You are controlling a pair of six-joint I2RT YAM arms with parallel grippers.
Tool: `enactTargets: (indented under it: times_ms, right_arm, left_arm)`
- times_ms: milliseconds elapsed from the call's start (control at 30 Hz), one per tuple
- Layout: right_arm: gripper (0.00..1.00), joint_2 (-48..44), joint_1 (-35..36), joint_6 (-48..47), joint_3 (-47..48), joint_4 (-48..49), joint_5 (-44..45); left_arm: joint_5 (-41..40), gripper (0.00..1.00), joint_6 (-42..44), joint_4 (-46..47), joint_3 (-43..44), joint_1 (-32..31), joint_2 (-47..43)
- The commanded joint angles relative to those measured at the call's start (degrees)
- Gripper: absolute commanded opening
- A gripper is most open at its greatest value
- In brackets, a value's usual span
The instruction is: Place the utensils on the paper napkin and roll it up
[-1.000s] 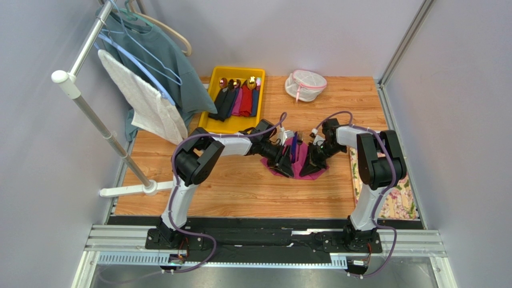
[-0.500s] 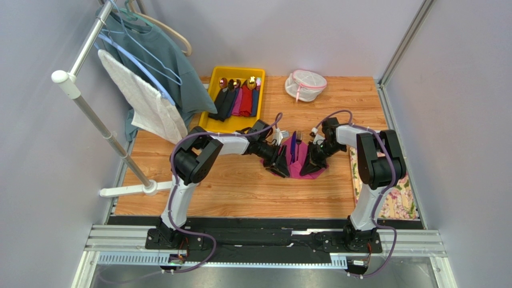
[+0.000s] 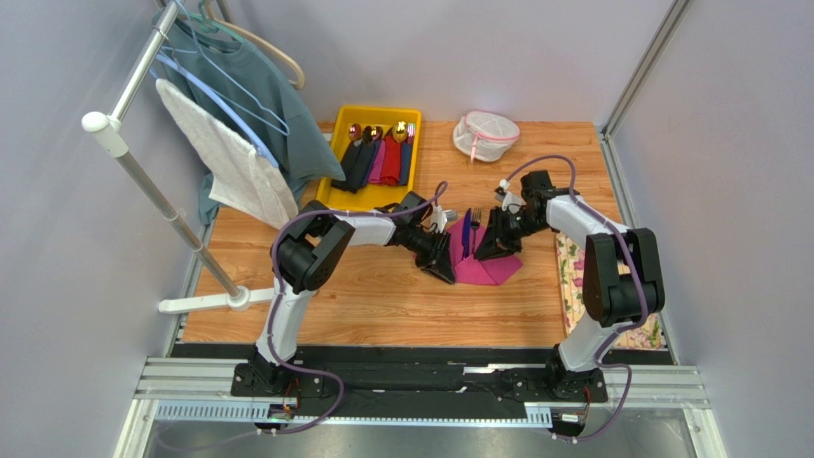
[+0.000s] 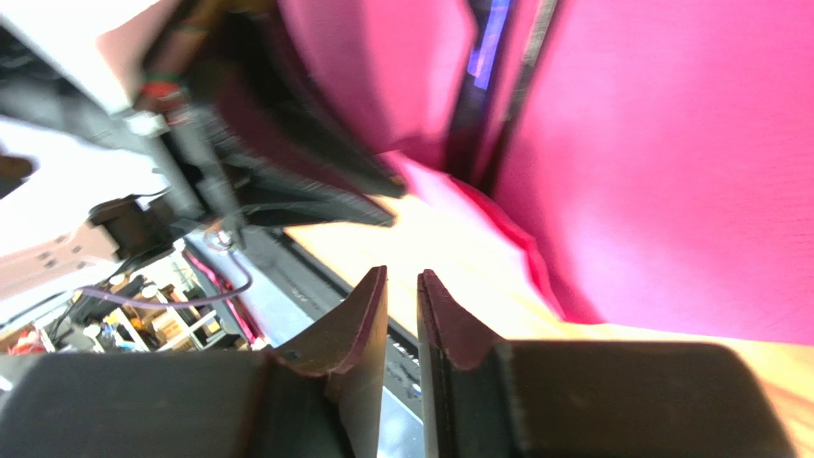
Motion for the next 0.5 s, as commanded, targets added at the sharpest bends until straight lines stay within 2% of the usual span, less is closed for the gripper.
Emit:
enactTargets:
  times_ms: [0,67,200,467]
  right_arm:
    - [0.16,-2.30,0.29,-0.76,-1.32,0.46,-4.64]
    - [0.13,-1.34,0.64,-1.02,-2.55,0.55,-4.73]
    - [0.06,0.94,1.61,-1.46,-4.57,1.25,-4.65]
    - [0.05,5.60,1.70,-0.50,-4.84,3.54,-1.75]
  left_arm:
    - [-0.60,0.21,0.11,-0.74,0.76,0.48,1.19]
    - [-0.69,0.14,0.02,-0.92,0.94,0.48,1.46]
    - [-0.78,0.11,0.02,-1.09,1.12,0.48,1.55]
    - [-0.78,0.04,-0.15,-1.35,1.12,0.57,1.81]
